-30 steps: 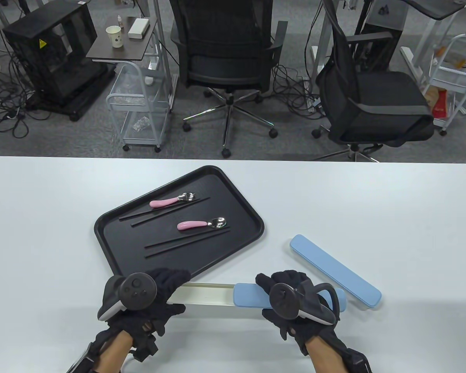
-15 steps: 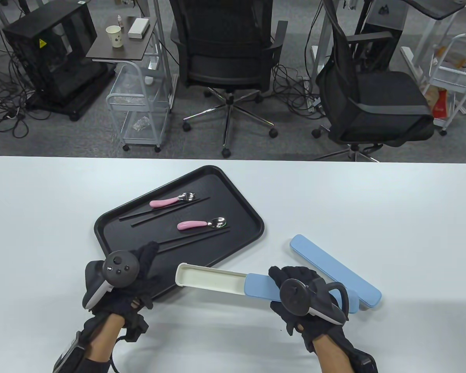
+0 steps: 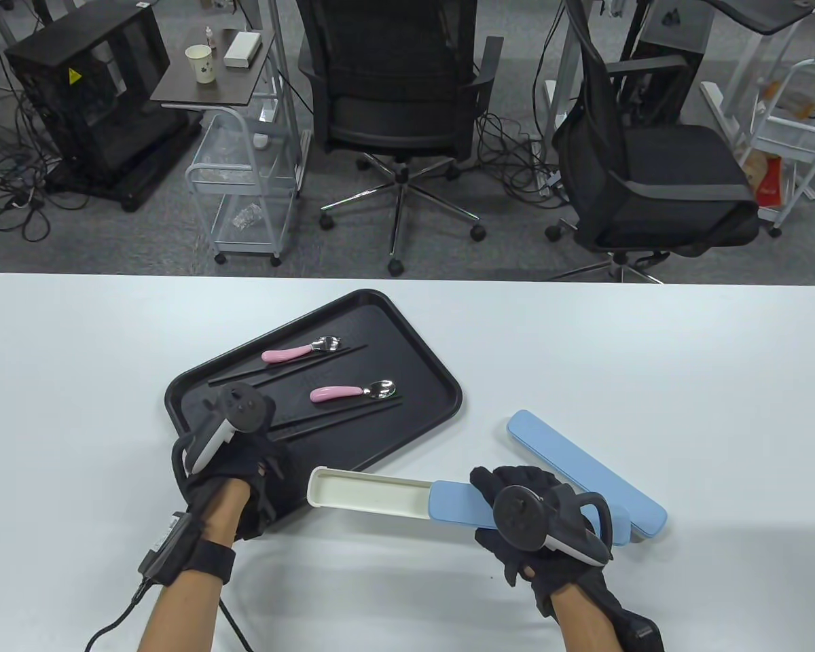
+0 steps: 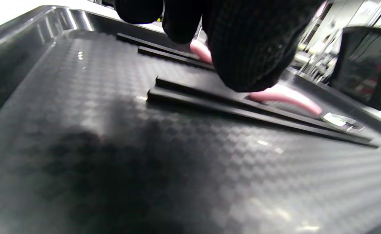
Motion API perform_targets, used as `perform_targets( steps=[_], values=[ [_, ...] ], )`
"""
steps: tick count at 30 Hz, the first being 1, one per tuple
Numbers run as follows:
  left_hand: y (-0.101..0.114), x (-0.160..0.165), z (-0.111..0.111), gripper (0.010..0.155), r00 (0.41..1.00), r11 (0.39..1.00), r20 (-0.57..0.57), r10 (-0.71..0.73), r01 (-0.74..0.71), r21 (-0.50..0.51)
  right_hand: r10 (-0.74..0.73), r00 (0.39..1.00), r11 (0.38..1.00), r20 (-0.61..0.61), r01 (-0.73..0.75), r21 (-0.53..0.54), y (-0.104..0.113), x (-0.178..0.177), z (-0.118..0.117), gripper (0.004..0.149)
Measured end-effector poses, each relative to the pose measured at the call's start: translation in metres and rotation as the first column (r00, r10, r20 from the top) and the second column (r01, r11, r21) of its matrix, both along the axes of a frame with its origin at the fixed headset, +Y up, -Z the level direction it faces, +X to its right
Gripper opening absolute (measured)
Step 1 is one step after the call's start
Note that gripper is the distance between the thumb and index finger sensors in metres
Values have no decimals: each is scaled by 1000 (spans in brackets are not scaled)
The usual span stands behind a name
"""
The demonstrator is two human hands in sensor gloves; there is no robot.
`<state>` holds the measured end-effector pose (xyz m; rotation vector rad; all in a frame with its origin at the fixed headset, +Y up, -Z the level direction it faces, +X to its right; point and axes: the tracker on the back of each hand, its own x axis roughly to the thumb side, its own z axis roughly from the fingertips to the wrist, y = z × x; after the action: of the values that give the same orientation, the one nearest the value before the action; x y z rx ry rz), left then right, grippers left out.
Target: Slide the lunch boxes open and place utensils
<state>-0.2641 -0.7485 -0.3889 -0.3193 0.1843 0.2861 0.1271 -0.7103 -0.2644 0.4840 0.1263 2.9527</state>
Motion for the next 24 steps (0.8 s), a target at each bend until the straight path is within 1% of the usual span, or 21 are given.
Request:
perform_targets(
  steps=[10,13,15,17,20,22,24],
  values=[
    [-22,1,-11,74,997,993,-26,-69,66,-94,4,1000,1000,-4,-4,-6,0,0,0,78],
    [-24,2,-12,73,997,994,-32,-70,67,-90,3,1000,1000,-2,-3,-6,0,0,-1,78],
    [-24,3,-13,69,997,994,-30,-78,75,-85,4,1000,1000,-1,-4,-6,0,0,-1,78],
    [-24,3,-12,64,997,996,-25,-77,76,-44,3,1000,1000,-1,-3,-7,0,0,-1,78],
    [-23,5,-11,53,996,996,-20,-83,82,-25,3,1000,1000,-1,-3,-5,0,0,-1,78],
    [-24,6,-11,49,996,995,-9,-94,94,-32,4,1000,1000,-1,-4,-3,0,0,-1,78],
    [-24,7,-11,48,994,993,-5,-108,108,-41,5,1000,1000,0,-5,-3,0,1,-1,78]
  ],
)
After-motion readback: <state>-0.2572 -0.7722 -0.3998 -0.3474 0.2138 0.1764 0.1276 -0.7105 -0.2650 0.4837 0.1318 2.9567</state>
